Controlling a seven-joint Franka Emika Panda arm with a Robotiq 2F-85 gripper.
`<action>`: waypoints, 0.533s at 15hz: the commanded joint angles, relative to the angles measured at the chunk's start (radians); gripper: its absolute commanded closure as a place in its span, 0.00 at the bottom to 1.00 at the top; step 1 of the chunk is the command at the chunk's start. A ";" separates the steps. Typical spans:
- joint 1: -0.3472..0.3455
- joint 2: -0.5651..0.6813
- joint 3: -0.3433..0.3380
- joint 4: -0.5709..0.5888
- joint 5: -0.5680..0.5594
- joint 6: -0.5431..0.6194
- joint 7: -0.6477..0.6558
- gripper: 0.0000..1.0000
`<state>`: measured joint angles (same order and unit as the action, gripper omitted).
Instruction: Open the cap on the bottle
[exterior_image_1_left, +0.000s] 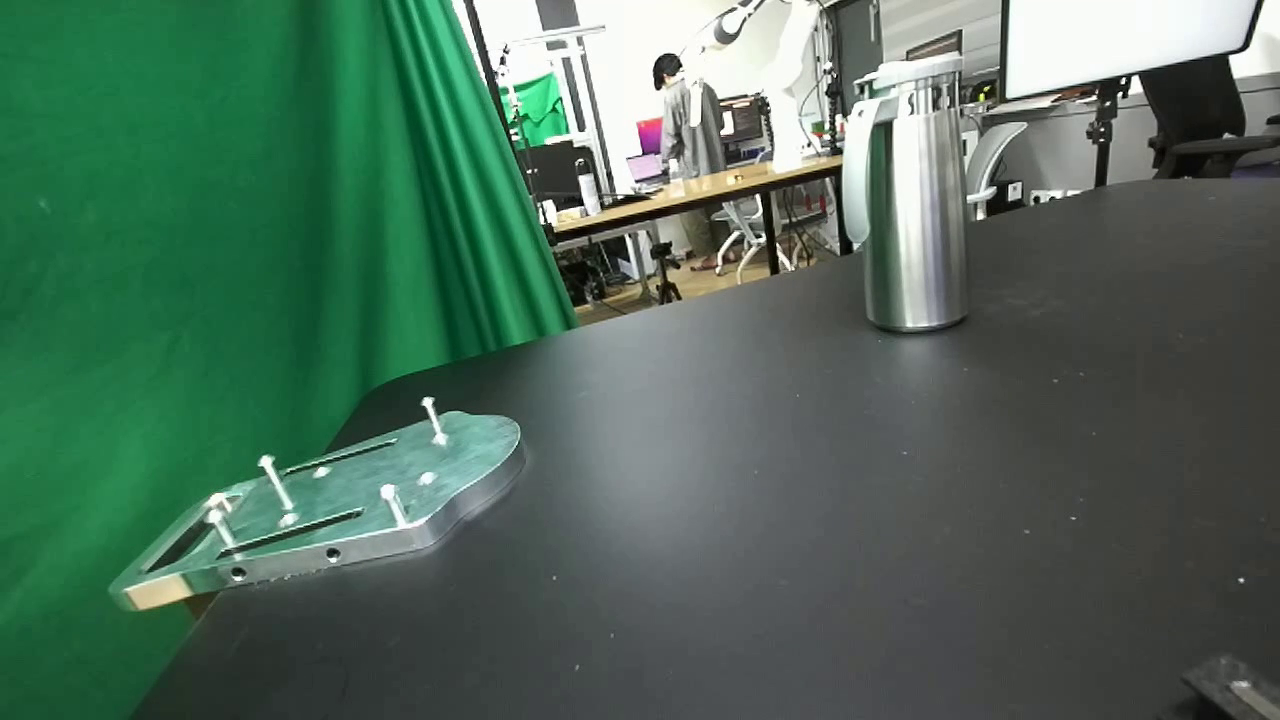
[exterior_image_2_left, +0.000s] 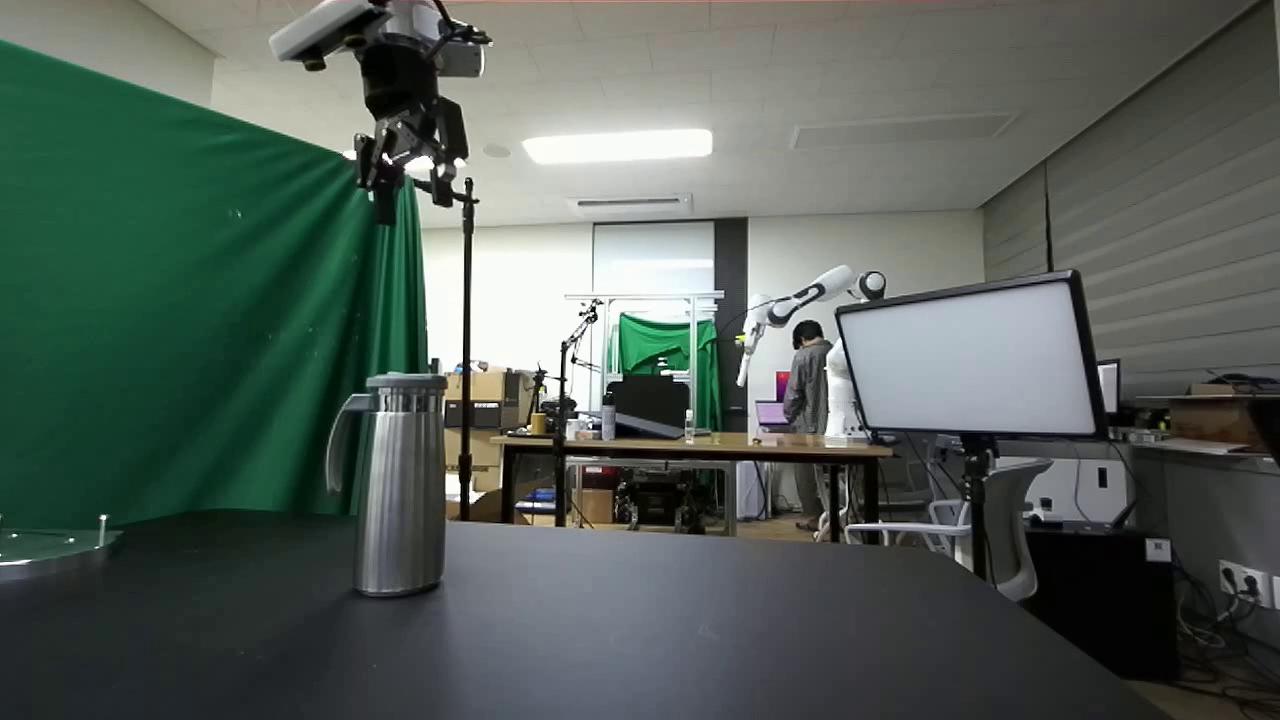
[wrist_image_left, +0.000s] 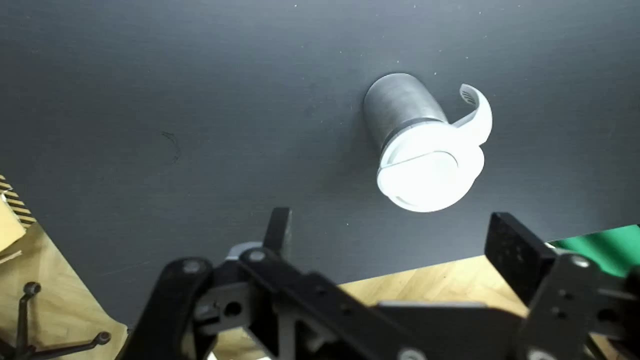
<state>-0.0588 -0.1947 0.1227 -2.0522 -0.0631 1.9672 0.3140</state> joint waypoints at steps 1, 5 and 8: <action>0.024 0.014 -0.025 0.012 -0.005 -0.003 0.003 0.00; 0.028 0.047 -0.023 0.034 -0.002 0.009 0.017 0.00; 0.045 0.093 -0.015 0.040 0.004 0.035 0.041 0.33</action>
<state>-0.0424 -0.1510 0.1164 -2.0328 -0.0603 1.9802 0.3159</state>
